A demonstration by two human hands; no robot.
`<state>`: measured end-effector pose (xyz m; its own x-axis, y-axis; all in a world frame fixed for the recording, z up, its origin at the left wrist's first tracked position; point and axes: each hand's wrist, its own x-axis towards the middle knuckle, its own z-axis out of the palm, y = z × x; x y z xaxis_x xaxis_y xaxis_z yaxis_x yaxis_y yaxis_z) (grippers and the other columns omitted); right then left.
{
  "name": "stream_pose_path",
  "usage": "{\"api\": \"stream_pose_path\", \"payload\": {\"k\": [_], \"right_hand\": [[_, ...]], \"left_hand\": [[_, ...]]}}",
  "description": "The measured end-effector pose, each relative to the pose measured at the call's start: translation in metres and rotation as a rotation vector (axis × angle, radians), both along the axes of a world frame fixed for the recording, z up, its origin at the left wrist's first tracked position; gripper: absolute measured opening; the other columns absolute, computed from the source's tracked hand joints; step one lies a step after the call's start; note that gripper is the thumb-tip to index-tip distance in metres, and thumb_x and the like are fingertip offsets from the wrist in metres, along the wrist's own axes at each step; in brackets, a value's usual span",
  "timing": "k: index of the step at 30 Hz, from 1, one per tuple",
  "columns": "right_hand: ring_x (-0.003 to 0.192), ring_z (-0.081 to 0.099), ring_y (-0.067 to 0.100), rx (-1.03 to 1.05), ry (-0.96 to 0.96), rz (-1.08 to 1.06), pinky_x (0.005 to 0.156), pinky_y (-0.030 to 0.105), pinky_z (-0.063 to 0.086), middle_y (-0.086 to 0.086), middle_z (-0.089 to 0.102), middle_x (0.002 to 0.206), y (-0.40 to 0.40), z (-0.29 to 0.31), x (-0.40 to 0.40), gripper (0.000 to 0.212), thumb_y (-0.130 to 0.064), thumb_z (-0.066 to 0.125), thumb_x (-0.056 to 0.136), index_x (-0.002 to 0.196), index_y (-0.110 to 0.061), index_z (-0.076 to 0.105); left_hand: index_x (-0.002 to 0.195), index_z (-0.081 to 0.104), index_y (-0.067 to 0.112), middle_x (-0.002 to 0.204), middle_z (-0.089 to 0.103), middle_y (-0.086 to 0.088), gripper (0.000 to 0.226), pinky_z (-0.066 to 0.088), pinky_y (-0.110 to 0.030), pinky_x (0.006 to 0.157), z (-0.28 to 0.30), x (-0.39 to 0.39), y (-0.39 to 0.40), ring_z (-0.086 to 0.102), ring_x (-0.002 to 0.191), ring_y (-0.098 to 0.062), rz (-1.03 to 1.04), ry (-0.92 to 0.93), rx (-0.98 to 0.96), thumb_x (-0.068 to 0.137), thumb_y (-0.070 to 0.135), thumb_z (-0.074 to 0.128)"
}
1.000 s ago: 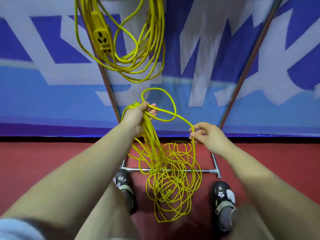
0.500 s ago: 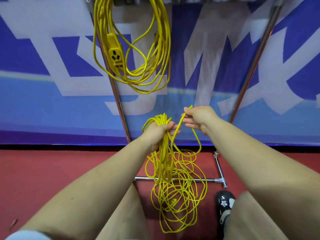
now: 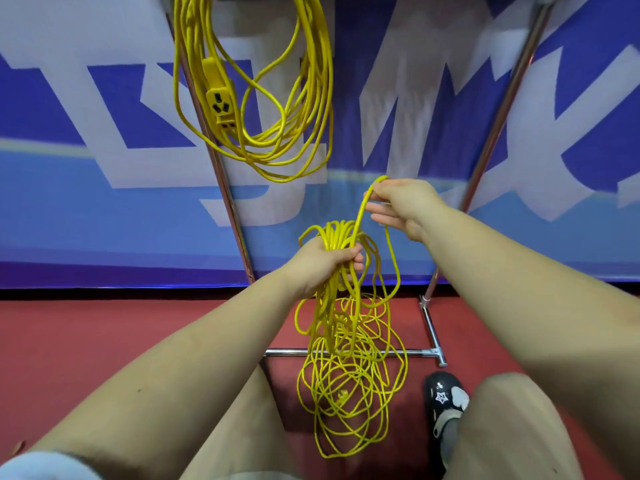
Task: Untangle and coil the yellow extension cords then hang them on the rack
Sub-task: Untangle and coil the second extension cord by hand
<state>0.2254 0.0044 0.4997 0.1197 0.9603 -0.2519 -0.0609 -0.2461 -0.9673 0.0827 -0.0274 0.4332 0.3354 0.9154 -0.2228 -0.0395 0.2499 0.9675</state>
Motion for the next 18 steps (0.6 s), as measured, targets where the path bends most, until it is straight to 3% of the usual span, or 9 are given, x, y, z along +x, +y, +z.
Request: {"api": "stream_pose_path", "payload": {"k": [2, 4, 6, 8, 10, 13, 16, 18], "right_hand": [[0.078, 0.062, 0.015, 0.036, -0.109, 0.054, 0.059, 0.020, 0.050, 0.000, 0.060, 0.082, -0.008, -0.006, 0.001, 0.008, -0.021, 0.050, 0.096, 0.100, -0.014, 0.054], [0.067, 0.059, 0.013, 0.038, -0.336, 0.140, 0.056, 0.019, 0.045, 0.005, 0.063, 0.086, -0.018, -0.020, 0.002, 0.018, -0.027, 0.050, 0.096, 0.099, -0.011, 0.057], [0.065, 0.061, 0.017, 0.063, -0.542, 0.239, 0.056, 0.020, 0.045, 0.010, 0.068, 0.087, -0.028, -0.038, 0.002, 0.029, -0.036, 0.051, 0.094, 0.083, -0.011, 0.062], [0.073, 0.065, 0.023, 0.121, -0.678, 0.317, 0.069, 0.031, 0.051, 0.013, 0.071, 0.083, -0.036, -0.053, 0.002, 0.039, -0.045, 0.054, 0.089, 0.073, -0.011, 0.064], [0.070, 0.060, 0.019, 0.182, -0.700, 0.378, 0.073, 0.033, 0.047, 0.010, 0.068, 0.075, -0.042, -0.063, 0.000, 0.032, -0.041, 0.060, 0.086, 0.077, -0.011, 0.065], [0.059, 0.048, 0.011, 0.235, -0.679, 0.404, 0.063, 0.027, 0.039, -0.002, 0.056, 0.063, -0.043, -0.067, -0.004, 0.012, -0.025, 0.066, 0.085, 0.083, -0.016, 0.058], [0.067, 0.058, 0.020, 0.295, -0.790, 0.389, 0.070, 0.033, 0.046, 0.000, 0.063, 0.069, -0.040, -0.067, -0.005, 0.008, -0.023, 0.061, 0.089, 0.087, -0.017, 0.056], [0.065, 0.061, 0.019, 0.312, -0.819, 0.394, 0.069, 0.033, 0.047, -0.003, 0.062, 0.065, -0.040, -0.065, -0.005, 0.008, -0.025, 0.054, 0.092, 0.087, -0.018, 0.053]], "left_hand": [[0.083, 0.058, 0.011, 0.058, 0.064, 0.005, 0.014, 0.049, -0.025, 0.051, 0.003, 0.000, 0.004, 0.062, 0.058, -0.011, 0.051, -0.055, -0.021, 0.095, 0.007, 0.051], [0.083, 0.057, 0.011, 0.057, 0.064, 0.005, 0.015, 0.050, -0.023, 0.048, 0.008, -0.001, 0.008, 0.063, 0.056, -0.010, 0.110, -0.133, -0.049, 0.095, 0.007, 0.050], [0.083, 0.057, 0.010, 0.056, 0.065, 0.005, 0.017, 0.052, -0.022, 0.047, 0.012, -0.002, 0.013, 0.065, 0.054, -0.006, 0.185, -0.208, -0.085, 0.096, 0.006, 0.047], [0.083, 0.056, 0.010, 0.058, 0.066, 0.003, 0.018, 0.052, -0.020, 0.045, 0.015, -0.004, 0.019, 0.066, 0.054, -0.006, 0.235, -0.267, -0.116, 0.097, 0.006, 0.045], [0.083, 0.055, 0.010, 0.061, 0.066, 0.002, 0.019, 0.052, -0.021, 0.046, 0.017, -0.005, 0.022, 0.066, 0.055, -0.007, 0.272, -0.294, -0.137, 0.098, 0.007, 0.044], [0.084, 0.056, 0.010, 0.061, 0.067, 0.002, 0.018, 0.053, -0.021, 0.047, 0.017, -0.008, 0.024, 0.067, 0.055, -0.007, 0.309, -0.270, -0.126, 0.098, 0.007, 0.044], [0.085, 0.056, 0.009, 0.075, 0.065, -0.003, 0.017, 0.054, -0.021, 0.049, 0.018, -0.010, 0.024, 0.067, 0.056, -0.007, 0.317, -0.261, -0.120, 0.098, 0.007, 0.044], [0.084, 0.056, 0.009, 0.070, 0.066, -0.002, 0.018, 0.055, -0.021, 0.049, 0.017, -0.012, 0.025, 0.067, 0.055, -0.007, 0.339, -0.260, -0.130, 0.098, 0.007, 0.044]]}}
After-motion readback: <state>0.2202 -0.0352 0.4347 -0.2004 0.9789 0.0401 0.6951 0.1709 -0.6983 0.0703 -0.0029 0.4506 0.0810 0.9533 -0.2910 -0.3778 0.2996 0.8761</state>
